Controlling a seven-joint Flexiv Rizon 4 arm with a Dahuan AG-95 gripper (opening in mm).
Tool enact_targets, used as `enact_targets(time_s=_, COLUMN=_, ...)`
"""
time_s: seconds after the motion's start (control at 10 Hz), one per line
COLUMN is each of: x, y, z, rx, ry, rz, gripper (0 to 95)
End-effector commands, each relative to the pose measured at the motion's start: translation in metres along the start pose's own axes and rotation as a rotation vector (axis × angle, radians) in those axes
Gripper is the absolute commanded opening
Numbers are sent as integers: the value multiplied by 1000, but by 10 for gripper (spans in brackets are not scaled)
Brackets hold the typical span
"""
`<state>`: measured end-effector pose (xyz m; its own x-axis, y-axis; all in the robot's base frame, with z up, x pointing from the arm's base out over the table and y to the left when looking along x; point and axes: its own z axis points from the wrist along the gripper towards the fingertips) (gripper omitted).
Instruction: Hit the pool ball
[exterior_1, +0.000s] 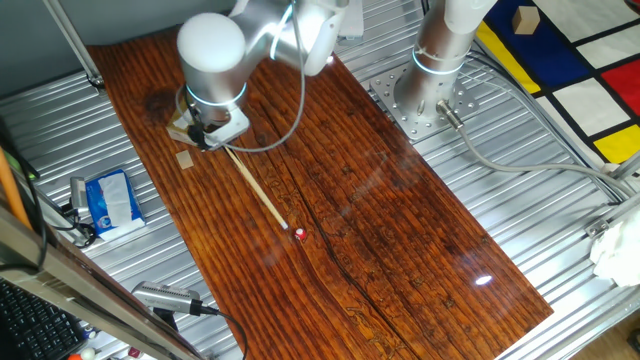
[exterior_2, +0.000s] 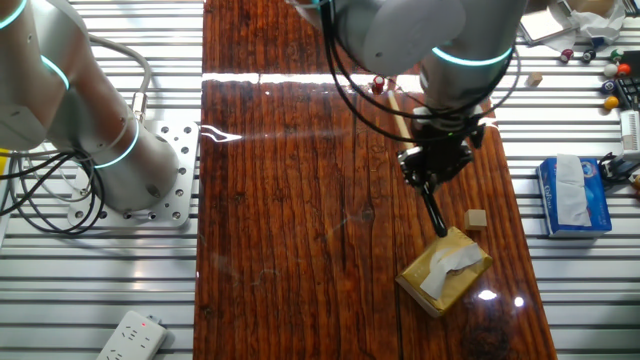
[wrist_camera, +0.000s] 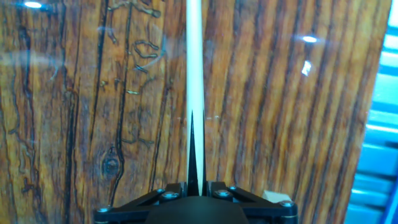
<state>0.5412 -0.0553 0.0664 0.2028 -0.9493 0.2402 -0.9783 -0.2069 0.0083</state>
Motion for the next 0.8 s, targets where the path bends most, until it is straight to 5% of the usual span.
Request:
enact_targets(time_s=0.1, x=-7, y=3, z=0, rx=2, ry=0, rz=-3, gripper=0)
enact_targets(time_s=0.5, x=-25, y=0, z=-8, rx=3, ry=36, rz=18, gripper=0)
enact_targets(time_s=0.8, x=-25, y=1, z=-8, rx=18, ry=37, rz=37, gripper=0)
